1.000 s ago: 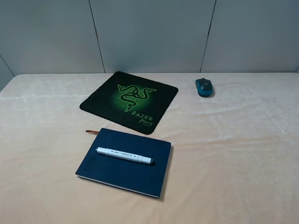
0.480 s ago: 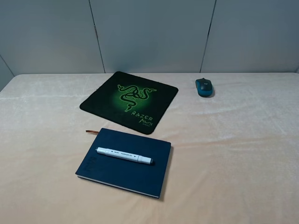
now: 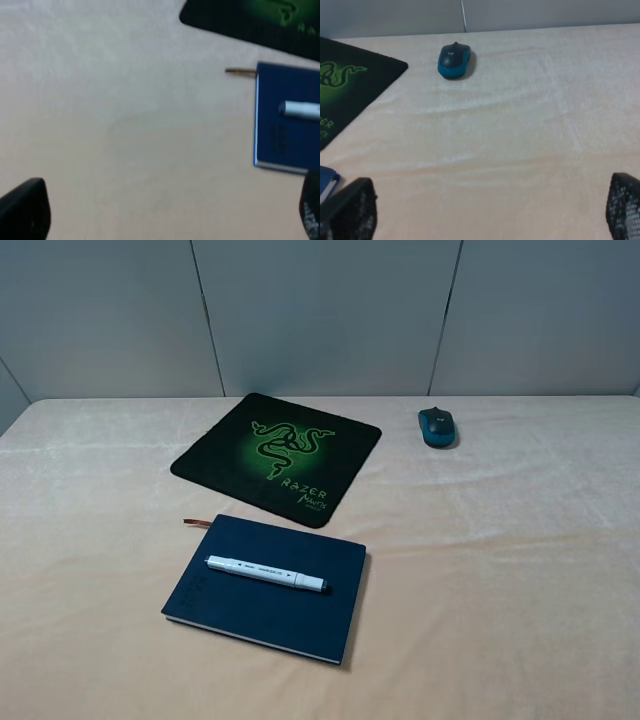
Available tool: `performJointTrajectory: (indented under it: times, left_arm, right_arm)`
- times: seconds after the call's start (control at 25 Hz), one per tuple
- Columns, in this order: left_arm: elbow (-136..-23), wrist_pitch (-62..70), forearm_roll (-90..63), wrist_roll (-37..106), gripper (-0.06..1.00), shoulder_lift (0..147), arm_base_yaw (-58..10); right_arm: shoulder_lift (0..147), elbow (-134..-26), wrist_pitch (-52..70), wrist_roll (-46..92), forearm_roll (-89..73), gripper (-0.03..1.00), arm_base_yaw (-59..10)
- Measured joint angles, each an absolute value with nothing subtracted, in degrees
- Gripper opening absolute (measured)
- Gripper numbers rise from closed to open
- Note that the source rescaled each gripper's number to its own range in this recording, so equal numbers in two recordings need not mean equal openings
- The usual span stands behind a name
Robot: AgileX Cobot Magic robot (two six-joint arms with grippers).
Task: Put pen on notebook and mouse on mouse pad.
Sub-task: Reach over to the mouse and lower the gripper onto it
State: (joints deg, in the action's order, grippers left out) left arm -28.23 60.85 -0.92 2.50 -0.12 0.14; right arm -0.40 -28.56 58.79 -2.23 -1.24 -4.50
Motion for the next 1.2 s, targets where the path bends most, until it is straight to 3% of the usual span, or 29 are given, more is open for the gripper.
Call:
performJointTrajectory:
  times: [1.0,1.2]
  left_arm:
    - [-28.2,60.8,1.2,2.5,1.0,-0.2,0.3]
    - [-28.2,60.8,1.2,2.5,1.0,-0.2,0.3]
  right_arm:
    - [-0.1,-28.9,58.8,-2.3,-1.3,1.0,-4.5]
    - [13.4,-35.1,54.5,-2.9,-0.6,1.0,-4.5]
